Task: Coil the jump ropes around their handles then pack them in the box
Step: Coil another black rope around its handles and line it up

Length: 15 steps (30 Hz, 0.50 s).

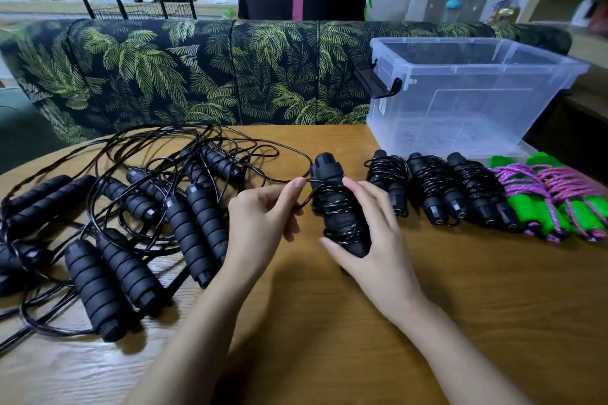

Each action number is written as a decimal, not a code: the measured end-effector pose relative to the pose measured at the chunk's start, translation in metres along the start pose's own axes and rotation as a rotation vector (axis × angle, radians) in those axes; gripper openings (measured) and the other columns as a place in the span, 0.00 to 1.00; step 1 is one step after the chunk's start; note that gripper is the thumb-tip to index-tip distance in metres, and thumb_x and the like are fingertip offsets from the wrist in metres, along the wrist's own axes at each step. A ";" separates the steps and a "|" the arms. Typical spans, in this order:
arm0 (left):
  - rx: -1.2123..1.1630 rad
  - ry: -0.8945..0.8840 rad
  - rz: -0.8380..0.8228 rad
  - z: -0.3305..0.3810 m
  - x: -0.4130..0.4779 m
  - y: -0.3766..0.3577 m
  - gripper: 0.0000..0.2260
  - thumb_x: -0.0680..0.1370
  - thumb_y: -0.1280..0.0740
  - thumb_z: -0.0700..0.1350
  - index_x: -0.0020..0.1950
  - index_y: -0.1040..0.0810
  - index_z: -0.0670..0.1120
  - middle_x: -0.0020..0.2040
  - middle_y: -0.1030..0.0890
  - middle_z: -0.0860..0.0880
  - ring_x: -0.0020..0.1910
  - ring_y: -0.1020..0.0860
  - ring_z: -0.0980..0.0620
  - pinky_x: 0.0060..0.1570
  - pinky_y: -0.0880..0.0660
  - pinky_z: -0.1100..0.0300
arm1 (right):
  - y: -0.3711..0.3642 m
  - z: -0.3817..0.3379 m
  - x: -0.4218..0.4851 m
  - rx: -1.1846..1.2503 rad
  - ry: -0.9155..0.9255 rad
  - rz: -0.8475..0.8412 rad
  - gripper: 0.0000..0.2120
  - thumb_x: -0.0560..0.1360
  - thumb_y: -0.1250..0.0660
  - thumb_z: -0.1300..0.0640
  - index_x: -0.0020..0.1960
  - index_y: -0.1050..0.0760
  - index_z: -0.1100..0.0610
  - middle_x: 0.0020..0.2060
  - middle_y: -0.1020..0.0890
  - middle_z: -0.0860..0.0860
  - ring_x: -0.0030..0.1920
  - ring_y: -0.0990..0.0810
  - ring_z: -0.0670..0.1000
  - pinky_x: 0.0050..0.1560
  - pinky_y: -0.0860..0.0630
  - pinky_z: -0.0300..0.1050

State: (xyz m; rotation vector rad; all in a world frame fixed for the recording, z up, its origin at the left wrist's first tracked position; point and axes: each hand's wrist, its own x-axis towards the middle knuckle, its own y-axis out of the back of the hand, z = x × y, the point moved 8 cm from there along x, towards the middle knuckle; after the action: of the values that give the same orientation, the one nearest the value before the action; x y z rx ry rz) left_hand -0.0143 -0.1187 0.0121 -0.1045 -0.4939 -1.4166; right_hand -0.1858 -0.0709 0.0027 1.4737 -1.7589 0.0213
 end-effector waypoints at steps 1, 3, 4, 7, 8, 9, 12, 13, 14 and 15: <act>-0.032 0.048 -0.016 -0.006 0.001 0.000 0.24 0.78 0.33 0.57 0.30 0.21 0.41 0.24 0.22 0.46 0.24 0.25 0.54 0.33 0.29 0.65 | 0.000 -0.001 0.000 0.042 -0.013 -0.007 0.36 0.68 0.22 0.58 0.73 0.33 0.53 0.67 0.31 0.45 0.70 0.35 0.36 0.67 0.39 0.29; -0.089 0.104 -0.051 -0.014 0.003 -0.002 0.23 0.78 0.32 0.59 0.32 0.19 0.42 0.30 0.19 0.43 0.32 0.22 0.55 0.39 0.24 0.59 | -0.001 -0.002 0.000 0.134 -0.043 -0.034 0.36 0.68 0.24 0.55 0.73 0.32 0.52 0.67 0.30 0.44 0.70 0.32 0.42 0.69 0.36 0.34; -0.133 0.124 -0.075 -0.014 0.003 -0.004 0.20 0.77 0.32 0.59 0.37 0.16 0.44 0.35 0.17 0.42 0.38 0.19 0.54 0.43 0.21 0.56 | -0.003 -0.002 -0.001 0.192 -0.056 -0.057 0.35 0.67 0.24 0.54 0.73 0.32 0.51 0.67 0.29 0.42 0.70 0.31 0.44 0.70 0.34 0.38; -0.306 0.202 -0.167 -0.013 0.000 -0.014 0.17 0.78 0.33 0.54 0.43 0.14 0.42 0.38 0.15 0.44 0.42 0.19 0.52 0.47 0.19 0.57 | -0.008 0.001 -0.001 0.378 -0.121 -0.128 0.35 0.67 0.25 0.49 0.72 0.32 0.47 0.67 0.29 0.40 0.69 0.28 0.49 0.70 0.30 0.54; -0.341 0.215 -0.166 -0.011 -0.001 -0.015 0.17 0.77 0.33 0.53 0.39 0.15 0.42 0.34 0.18 0.46 0.39 0.20 0.53 0.45 0.20 0.59 | -0.009 0.002 -0.001 0.413 -0.146 -0.149 0.35 0.67 0.25 0.49 0.72 0.32 0.45 0.68 0.28 0.40 0.69 0.27 0.50 0.69 0.30 0.57; -0.349 0.217 -0.148 -0.011 0.000 -0.014 0.17 0.76 0.32 0.53 0.35 0.17 0.42 0.31 0.21 0.47 0.36 0.22 0.53 0.43 0.21 0.59 | -0.010 0.004 -0.001 0.425 -0.160 -0.170 0.35 0.68 0.26 0.48 0.73 0.33 0.44 0.68 0.28 0.40 0.69 0.27 0.50 0.69 0.30 0.58; -0.311 0.214 -0.061 -0.014 0.000 -0.009 0.20 0.74 0.30 0.54 0.34 0.18 0.37 0.32 0.20 0.38 0.36 0.23 0.51 0.41 0.20 0.57 | -0.011 0.005 0.000 0.345 -0.161 -0.231 0.36 0.70 0.27 0.48 0.75 0.36 0.45 0.68 0.29 0.36 0.71 0.32 0.42 0.72 0.34 0.47; -0.295 0.206 -0.033 -0.015 0.000 -0.007 0.22 0.73 0.28 0.55 0.36 0.18 0.34 0.35 0.20 0.33 0.36 0.23 0.50 0.41 0.19 0.55 | -0.011 0.006 0.000 0.295 -0.160 -0.242 0.36 0.71 0.27 0.49 0.75 0.37 0.45 0.68 0.30 0.34 0.72 0.34 0.40 0.73 0.36 0.42; -0.268 0.199 -0.012 -0.017 0.000 -0.005 0.23 0.73 0.27 0.55 0.36 0.19 0.33 0.37 0.20 0.31 0.36 0.23 0.49 0.42 0.18 0.51 | -0.012 0.007 0.000 0.237 -0.155 -0.243 0.36 0.71 0.28 0.49 0.76 0.39 0.45 0.69 0.31 0.34 0.72 0.35 0.38 0.73 0.36 0.40; -0.232 0.183 0.008 -0.018 0.001 -0.004 0.23 0.73 0.26 0.55 0.35 0.19 0.34 0.35 0.20 0.32 0.35 0.23 0.49 0.44 0.19 0.45 | -0.013 0.007 0.000 0.173 -0.149 -0.238 0.37 0.72 0.29 0.49 0.77 0.41 0.45 0.69 0.32 0.34 0.72 0.36 0.38 0.72 0.36 0.40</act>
State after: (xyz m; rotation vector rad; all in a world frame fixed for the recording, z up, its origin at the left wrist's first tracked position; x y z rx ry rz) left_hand -0.0129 -0.1266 -0.0045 -0.1614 -0.1776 -1.4559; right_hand -0.1792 -0.0788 -0.0077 1.8447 -1.7214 -0.0622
